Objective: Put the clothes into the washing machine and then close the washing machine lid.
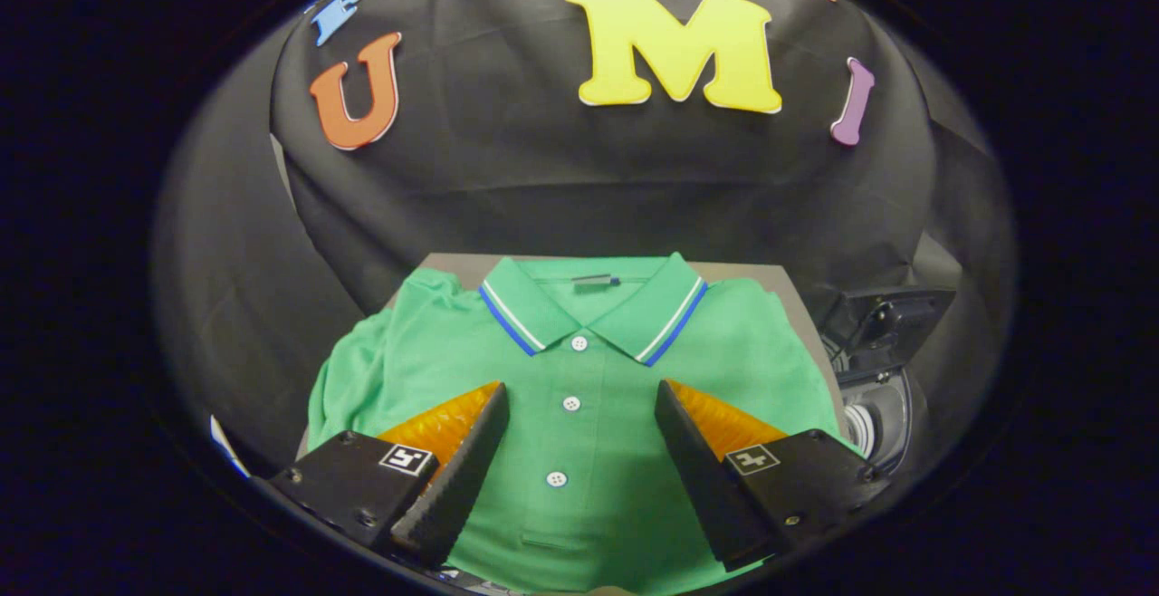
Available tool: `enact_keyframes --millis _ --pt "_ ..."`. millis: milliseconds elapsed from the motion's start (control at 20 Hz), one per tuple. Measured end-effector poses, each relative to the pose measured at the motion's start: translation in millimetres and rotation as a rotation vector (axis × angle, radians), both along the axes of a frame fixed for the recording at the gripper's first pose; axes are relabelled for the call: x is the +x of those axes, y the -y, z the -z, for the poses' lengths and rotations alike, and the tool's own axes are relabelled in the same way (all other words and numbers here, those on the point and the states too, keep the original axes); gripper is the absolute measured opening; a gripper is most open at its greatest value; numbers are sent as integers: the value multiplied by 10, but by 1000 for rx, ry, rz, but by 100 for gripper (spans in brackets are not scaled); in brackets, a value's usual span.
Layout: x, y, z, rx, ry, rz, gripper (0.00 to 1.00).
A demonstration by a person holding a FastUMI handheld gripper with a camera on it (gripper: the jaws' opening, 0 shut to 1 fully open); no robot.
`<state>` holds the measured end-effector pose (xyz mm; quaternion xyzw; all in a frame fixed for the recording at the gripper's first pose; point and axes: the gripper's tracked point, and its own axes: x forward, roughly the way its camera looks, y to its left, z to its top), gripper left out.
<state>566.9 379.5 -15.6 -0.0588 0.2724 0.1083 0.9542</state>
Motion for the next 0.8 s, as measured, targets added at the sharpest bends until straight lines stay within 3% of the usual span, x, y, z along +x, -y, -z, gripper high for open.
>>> enact_keyframes --millis 700,800 --pt "-19 -7 -25 -76 -60 -22 100" --pt "-28 -32 -15 -83 -72 -36 95"
